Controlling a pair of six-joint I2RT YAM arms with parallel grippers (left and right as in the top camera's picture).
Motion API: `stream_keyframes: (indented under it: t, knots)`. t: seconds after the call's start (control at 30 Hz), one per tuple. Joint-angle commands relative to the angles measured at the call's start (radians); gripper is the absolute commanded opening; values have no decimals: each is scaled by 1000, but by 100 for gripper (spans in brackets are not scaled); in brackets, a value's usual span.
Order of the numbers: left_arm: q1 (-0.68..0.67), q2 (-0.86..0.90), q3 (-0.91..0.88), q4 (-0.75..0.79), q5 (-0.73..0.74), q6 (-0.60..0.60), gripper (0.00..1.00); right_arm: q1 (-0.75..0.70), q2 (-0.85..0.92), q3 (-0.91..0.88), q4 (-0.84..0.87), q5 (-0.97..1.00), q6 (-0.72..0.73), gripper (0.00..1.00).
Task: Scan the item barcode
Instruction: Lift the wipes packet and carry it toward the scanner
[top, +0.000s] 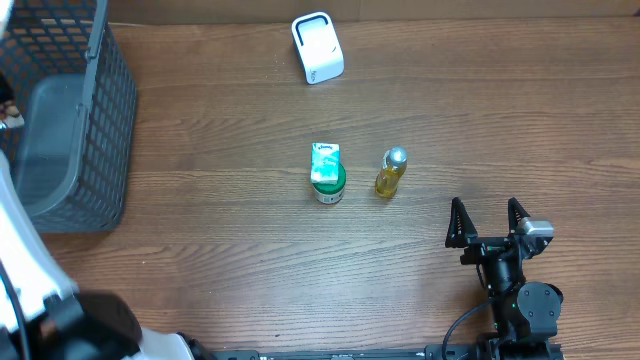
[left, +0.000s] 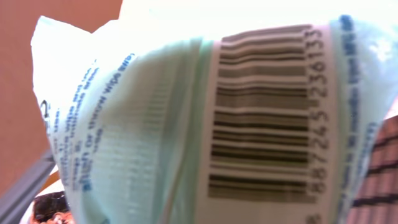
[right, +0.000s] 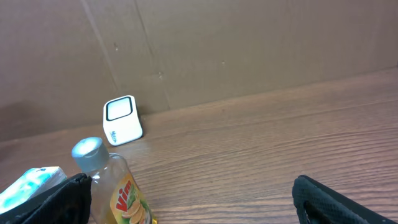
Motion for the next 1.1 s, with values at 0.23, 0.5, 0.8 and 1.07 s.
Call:
stream_keyframes:
  t: [0.23, 0.5, 0.8, 1.07]
  knots:
    - [-188, -242, 14, -182, 172, -137, 7, -4, -8, -11, 6, 0, -5, 100]
    - [-501, -227, 12, -395, 157, -227, 11, -4, -8, -11, 6, 0, -5, 100]
    - [-744, -37, -42, -494, 7, -394, 11, -4, -8, -11, 6, 0, -5, 100]
    - [-859, 152, -154, -476, -134, -608, 9, -4, -8, -11, 6, 0, -5, 100]
